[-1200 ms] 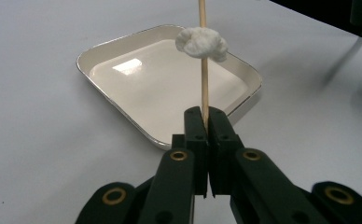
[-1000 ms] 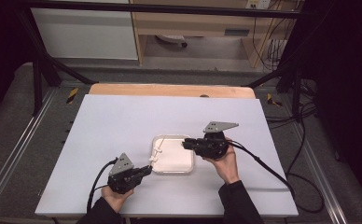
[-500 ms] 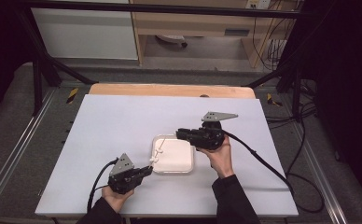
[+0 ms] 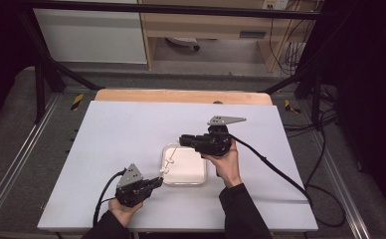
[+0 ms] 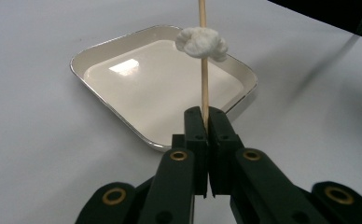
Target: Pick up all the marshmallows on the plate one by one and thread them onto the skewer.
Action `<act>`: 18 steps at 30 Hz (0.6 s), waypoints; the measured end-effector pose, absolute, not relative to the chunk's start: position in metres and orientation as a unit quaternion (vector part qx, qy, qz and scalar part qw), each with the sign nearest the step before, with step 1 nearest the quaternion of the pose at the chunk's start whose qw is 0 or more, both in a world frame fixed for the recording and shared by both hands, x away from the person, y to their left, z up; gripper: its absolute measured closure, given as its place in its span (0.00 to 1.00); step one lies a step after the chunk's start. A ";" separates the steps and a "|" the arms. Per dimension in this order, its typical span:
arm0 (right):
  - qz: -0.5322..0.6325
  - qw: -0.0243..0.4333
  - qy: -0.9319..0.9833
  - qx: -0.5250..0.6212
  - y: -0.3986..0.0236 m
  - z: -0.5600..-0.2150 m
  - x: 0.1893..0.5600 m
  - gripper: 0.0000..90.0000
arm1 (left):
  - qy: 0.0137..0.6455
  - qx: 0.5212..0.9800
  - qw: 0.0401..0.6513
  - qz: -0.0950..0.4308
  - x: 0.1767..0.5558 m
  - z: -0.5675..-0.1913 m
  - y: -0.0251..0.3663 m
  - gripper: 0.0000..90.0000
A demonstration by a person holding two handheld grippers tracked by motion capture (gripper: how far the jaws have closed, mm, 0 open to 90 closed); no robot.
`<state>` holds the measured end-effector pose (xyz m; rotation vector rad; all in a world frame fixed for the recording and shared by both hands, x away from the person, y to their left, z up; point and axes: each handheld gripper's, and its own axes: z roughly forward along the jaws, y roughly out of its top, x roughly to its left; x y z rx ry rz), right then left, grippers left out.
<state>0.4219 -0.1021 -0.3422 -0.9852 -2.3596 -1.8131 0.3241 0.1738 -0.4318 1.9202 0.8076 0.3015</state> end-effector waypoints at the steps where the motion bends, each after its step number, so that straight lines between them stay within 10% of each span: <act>1: -0.578 0.005 -0.753 -0.314 -0.101 -0.343 0.422 0.88 | 0.332 0.793 0.495 0.125 0.324 -0.432 0.174 0.98; 18: -0.573 0.038 -0.756 -0.313 -0.093 -0.350 0.425 0.89 | 0.332 0.795 0.490 0.130 0.324 -0.432 0.174 0.98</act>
